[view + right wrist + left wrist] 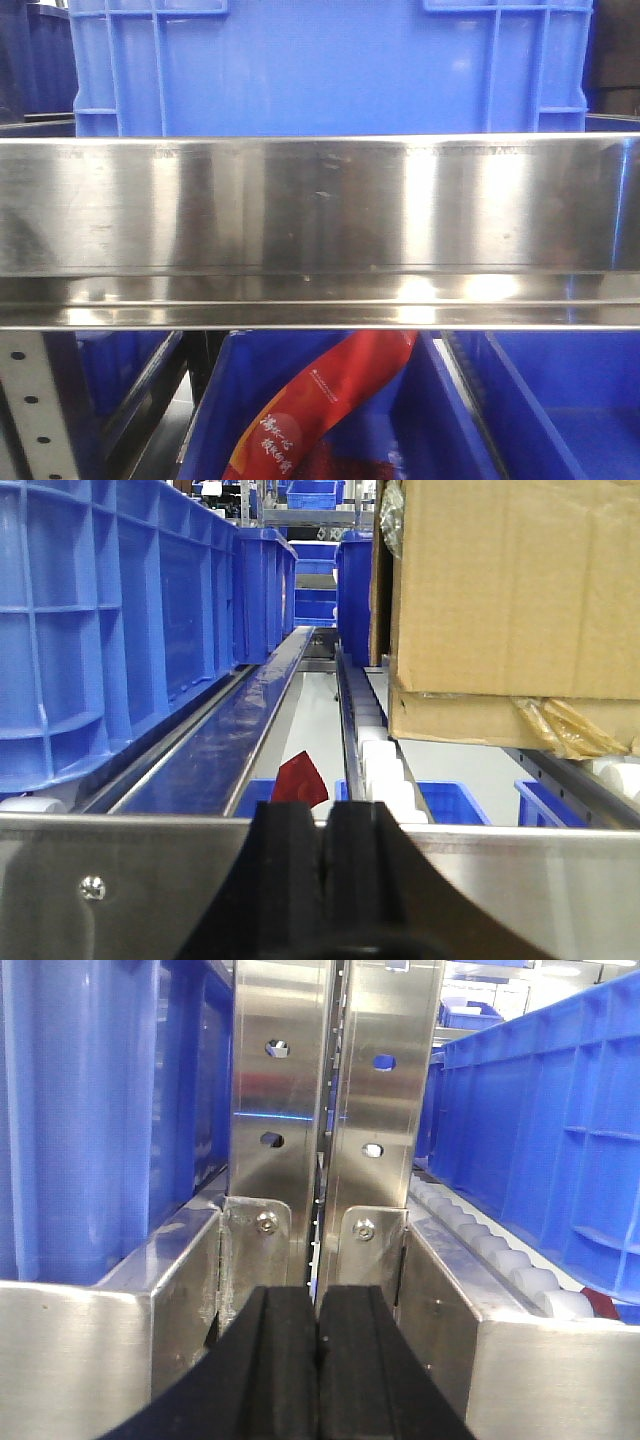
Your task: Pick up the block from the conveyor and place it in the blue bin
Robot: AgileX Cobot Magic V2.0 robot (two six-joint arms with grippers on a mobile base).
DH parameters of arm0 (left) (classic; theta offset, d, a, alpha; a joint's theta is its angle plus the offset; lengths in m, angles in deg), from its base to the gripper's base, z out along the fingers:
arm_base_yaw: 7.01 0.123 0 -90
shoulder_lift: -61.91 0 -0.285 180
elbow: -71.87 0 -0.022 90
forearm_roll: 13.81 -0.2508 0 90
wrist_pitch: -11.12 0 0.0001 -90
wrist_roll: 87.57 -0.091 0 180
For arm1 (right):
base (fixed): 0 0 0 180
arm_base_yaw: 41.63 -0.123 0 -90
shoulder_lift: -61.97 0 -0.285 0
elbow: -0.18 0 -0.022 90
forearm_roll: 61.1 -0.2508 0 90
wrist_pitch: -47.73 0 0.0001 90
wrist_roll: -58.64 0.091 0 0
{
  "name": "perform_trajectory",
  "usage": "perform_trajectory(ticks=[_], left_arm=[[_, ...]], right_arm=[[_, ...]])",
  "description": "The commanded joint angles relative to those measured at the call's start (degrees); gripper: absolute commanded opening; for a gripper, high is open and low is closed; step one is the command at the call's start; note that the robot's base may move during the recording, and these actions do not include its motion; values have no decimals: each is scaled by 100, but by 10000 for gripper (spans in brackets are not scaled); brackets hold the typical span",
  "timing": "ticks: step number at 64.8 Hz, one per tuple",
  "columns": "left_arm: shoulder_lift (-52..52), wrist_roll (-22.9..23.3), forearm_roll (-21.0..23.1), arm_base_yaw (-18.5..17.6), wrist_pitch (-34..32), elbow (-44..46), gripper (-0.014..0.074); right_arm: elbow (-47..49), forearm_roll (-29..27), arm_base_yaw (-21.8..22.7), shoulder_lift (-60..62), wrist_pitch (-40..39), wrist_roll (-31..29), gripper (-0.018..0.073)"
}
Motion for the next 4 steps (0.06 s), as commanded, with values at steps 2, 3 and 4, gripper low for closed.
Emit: perform_trajectory(ticks=[2,3,4], left_arm=[[-29,8,0,19,-101,12,-111],[-29,8,0,19,-101,12,-111],[-29,8,0,19,-101,12,-111]], right_arm=[[-11,15,31,17,-165,-39,-162],[-11,15,31,17,-165,-39,-162],[-11,15,31,17,-165,-39,-162]])
